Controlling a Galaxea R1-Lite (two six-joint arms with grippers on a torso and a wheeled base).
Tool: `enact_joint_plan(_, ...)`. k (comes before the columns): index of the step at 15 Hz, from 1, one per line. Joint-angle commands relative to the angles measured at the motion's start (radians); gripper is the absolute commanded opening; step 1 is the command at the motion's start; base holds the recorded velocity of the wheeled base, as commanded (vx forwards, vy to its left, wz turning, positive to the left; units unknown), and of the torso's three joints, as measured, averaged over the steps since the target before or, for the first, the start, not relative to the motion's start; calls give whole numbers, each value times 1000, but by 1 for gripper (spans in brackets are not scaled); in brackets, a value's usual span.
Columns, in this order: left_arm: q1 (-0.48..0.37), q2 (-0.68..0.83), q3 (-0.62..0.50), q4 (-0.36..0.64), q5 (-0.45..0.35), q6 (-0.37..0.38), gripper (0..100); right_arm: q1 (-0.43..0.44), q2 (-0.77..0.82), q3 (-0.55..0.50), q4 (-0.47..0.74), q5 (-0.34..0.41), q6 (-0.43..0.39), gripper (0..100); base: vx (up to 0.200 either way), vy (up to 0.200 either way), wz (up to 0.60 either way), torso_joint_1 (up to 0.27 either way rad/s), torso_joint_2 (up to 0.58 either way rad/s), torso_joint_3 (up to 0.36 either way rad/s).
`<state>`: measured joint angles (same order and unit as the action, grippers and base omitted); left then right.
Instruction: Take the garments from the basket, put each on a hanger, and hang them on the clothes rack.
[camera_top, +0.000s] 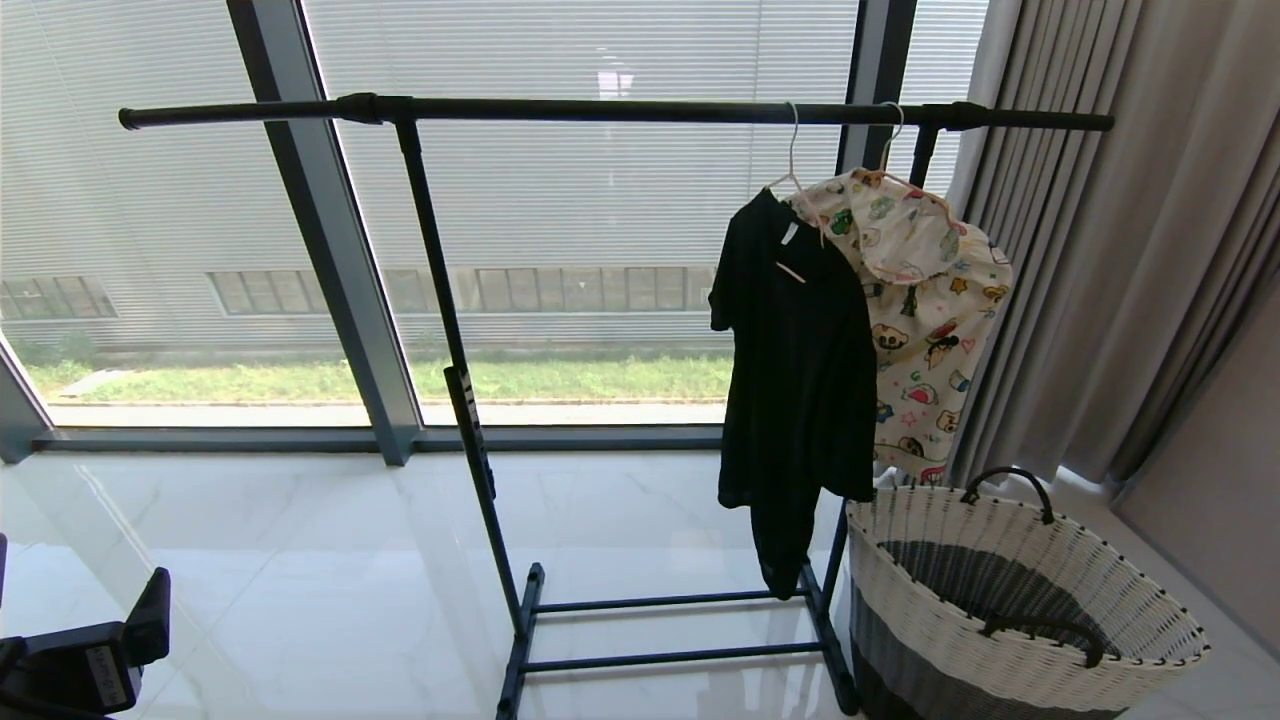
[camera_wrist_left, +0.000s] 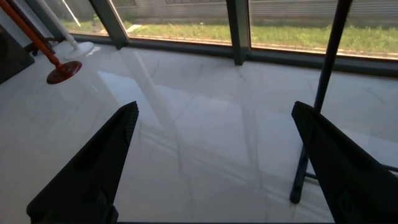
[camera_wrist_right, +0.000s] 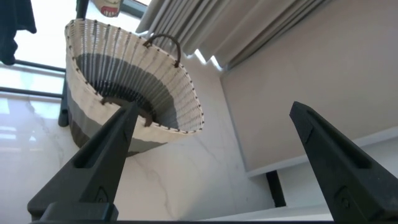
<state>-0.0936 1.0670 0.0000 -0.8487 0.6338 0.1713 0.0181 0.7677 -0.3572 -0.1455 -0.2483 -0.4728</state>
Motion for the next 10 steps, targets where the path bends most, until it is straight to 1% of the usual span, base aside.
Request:
enact_joint_plan(1,0,-35,0,16,0,-1,100,0,-1,3,0,0,0,100,0,0,0,-207,486,290)
enact_joint_plan(3,0,-75,0,46,0,-1,100,0,-14,6,1,-2,3,100,0,0,0,-185,481,283)
enact_joint_plan(5,0,-127,0,96,1,-1,100,-1,-33,32,0,-3,5,100,0,0,0,-173,461,286)
enact_joint_plan(7,0,-269,0,249,1,-3,100,-4,-87,84,1,-6,5,100,0,0,0,-166,466,305)
enact_joint_plan(8,0,-375,0,344,0,2,100,-10,-117,110,1,-6,5,100,0,0,0,-159,466,310)
enact_joint_plan(10,0,-579,0,494,0,8,100,-38,-194,172,1,-8,6,100,0,0,0,-149,452,307)
